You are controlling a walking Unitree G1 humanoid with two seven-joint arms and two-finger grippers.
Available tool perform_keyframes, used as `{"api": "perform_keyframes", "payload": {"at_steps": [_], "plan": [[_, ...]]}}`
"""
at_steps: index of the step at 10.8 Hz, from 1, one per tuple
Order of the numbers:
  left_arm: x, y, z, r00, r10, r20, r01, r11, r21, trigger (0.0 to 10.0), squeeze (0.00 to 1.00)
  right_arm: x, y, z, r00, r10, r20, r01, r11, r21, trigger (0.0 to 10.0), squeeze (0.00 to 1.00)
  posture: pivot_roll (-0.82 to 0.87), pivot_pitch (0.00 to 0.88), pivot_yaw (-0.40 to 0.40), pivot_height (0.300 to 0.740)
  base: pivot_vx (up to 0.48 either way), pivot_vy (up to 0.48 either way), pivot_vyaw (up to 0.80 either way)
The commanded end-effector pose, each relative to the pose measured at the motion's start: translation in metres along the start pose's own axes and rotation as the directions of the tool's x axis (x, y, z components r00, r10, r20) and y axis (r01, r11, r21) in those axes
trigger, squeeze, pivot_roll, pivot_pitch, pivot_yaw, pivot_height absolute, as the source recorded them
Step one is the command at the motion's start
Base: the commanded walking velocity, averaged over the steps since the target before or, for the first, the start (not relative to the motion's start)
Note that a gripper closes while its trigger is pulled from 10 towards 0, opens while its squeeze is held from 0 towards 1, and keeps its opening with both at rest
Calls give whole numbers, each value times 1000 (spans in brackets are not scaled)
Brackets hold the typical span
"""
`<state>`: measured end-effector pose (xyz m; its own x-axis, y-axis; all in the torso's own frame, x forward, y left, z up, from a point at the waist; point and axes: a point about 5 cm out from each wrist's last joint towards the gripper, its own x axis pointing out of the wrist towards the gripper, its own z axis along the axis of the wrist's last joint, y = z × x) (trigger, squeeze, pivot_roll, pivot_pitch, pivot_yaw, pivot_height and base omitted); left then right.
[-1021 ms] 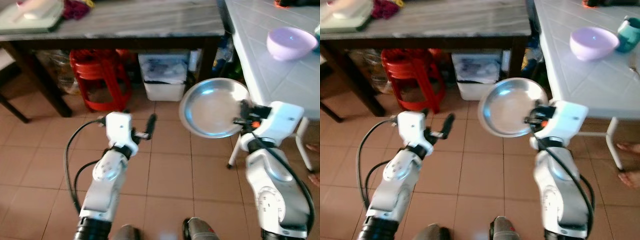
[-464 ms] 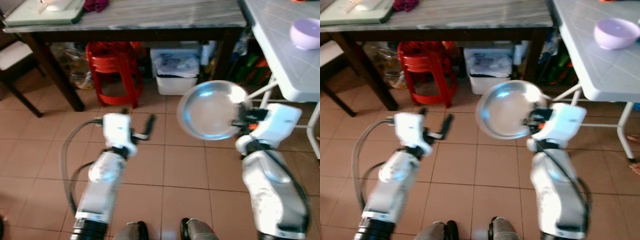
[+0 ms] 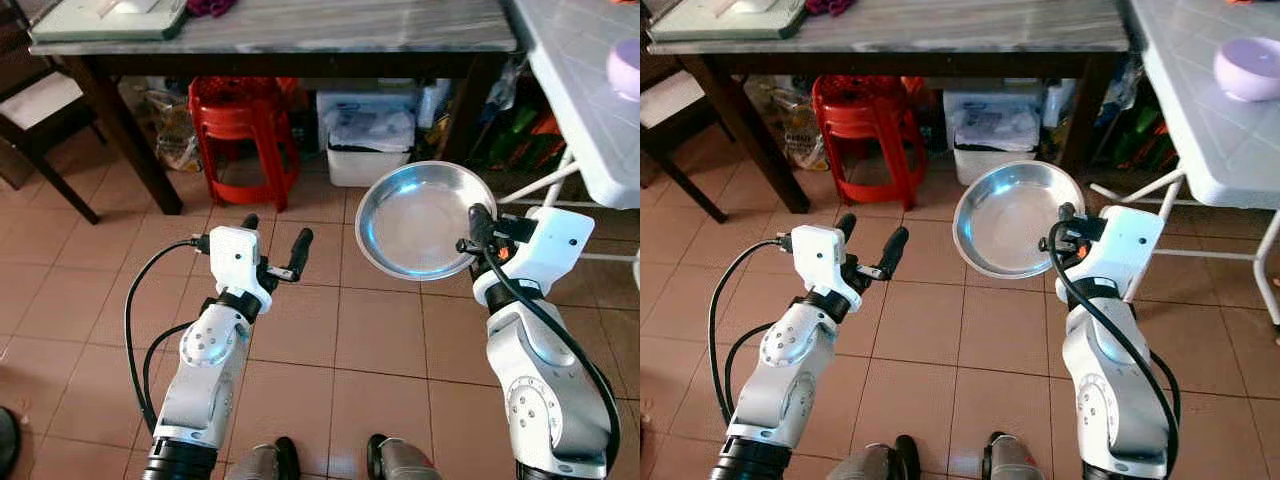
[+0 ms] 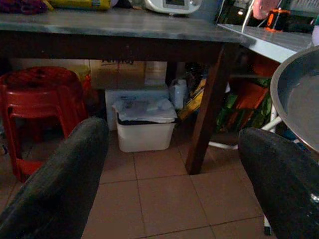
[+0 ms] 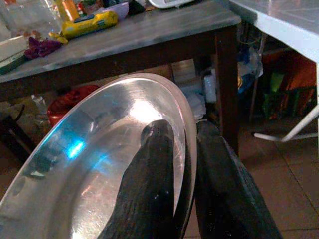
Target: Setting the table
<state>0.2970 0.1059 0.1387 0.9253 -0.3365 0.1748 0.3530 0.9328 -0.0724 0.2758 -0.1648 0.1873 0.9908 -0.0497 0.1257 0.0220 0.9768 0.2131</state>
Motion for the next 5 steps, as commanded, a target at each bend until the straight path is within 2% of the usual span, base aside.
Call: {"api": "perform_keyframes", "payload": {"at_steps": [1,5], "plan": [[-3,0,1,1000,-10,2,10,1000,1,10000,0,-1,2,4,1000,14,23,-14,1000,-3,10000,0,-212,204,52,740,255,0,0],[-3,0,0,1000,-15,0,15,1000,3,10000,0,-1,3,4,1000,21,23,-21,1000,-6,10000,0,-213,204,50,740,264,0,0]]}}
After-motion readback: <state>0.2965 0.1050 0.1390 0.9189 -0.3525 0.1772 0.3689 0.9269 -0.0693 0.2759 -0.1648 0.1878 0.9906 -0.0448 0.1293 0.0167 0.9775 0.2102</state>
